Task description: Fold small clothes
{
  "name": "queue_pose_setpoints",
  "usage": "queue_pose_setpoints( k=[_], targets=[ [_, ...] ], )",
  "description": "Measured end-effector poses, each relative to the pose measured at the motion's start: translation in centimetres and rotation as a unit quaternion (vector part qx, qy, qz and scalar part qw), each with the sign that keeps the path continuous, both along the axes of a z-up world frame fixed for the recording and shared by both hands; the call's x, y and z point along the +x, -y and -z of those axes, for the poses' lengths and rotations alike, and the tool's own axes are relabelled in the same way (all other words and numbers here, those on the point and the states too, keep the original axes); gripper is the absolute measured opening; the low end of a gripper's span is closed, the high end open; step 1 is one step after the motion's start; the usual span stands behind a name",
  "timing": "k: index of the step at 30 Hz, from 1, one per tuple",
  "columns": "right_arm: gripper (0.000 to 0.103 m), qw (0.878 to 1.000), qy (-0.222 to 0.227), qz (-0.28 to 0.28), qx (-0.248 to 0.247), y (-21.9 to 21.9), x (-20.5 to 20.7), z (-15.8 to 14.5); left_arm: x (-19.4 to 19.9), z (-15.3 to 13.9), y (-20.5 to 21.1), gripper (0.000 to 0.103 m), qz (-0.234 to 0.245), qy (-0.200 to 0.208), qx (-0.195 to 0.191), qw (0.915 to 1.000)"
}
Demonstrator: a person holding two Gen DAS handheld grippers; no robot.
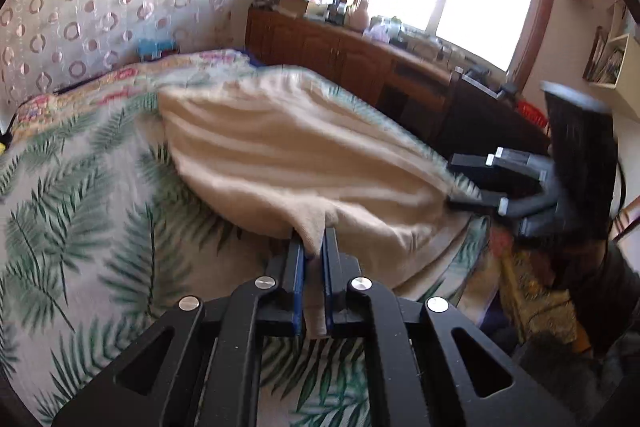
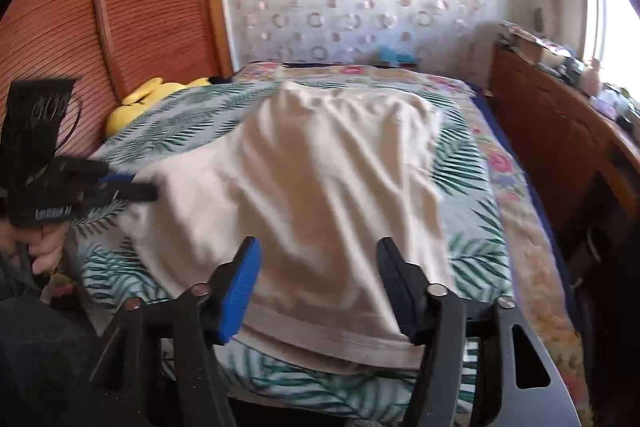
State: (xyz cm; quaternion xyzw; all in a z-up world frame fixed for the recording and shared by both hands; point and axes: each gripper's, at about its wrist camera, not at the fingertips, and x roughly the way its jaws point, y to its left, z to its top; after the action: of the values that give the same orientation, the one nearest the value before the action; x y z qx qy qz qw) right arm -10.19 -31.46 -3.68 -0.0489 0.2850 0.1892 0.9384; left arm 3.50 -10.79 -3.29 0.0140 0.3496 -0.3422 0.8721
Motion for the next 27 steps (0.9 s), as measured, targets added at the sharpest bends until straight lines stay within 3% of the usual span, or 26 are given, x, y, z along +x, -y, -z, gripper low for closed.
queue_pose_setpoints(
  k=[6, 14, 22, 24, 26, 27],
  targets=[
    [0.064, 0.998, 0.004, -0.044, -0.032, -1.2, -0.3, 0.8, 2.0, -4.2, 1.7, 0.008, -0.001, 0.035, -0.013, 0.9993],
    [0.064, 0.997, -0.013, 0.007, -0.076, 0.9, 2.0, 2.6, 2.8, -4.5, 1.5, 0.008, -0.021, 0.037, -0.027, 0.9987],
    [0.064, 0.994, -0.024, 0.042, -0.101, 1.9, 1.5, 3.4, 3.6, -4.6, 0.6, 0.008, -0.044, 0.034, -0.039, 0.9977],
    [0.055, 0.993, -0.022, 0.051, -0.101, 2.1, 2.0, 3.6, 3.6, -4.6, 0.3, 0.008, -0.047, 0.034, -0.040, 0.9975],
    [0.026, 0.994, -0.021, 0.056, -0.095, 2.1, 2.5, 3.4, 3.6, -4.4, 0.0, 0.008, -0.050, 0.032, -0.040, 0.9975],
    [0.018, 0.994, -0.019, 0.055, -0.091, 1.1, 3.1, 4.2, 3.7, -4.3, -0.1, 0.008, -0.051, 0.030, -0.040, 0.9974]
  ],
)
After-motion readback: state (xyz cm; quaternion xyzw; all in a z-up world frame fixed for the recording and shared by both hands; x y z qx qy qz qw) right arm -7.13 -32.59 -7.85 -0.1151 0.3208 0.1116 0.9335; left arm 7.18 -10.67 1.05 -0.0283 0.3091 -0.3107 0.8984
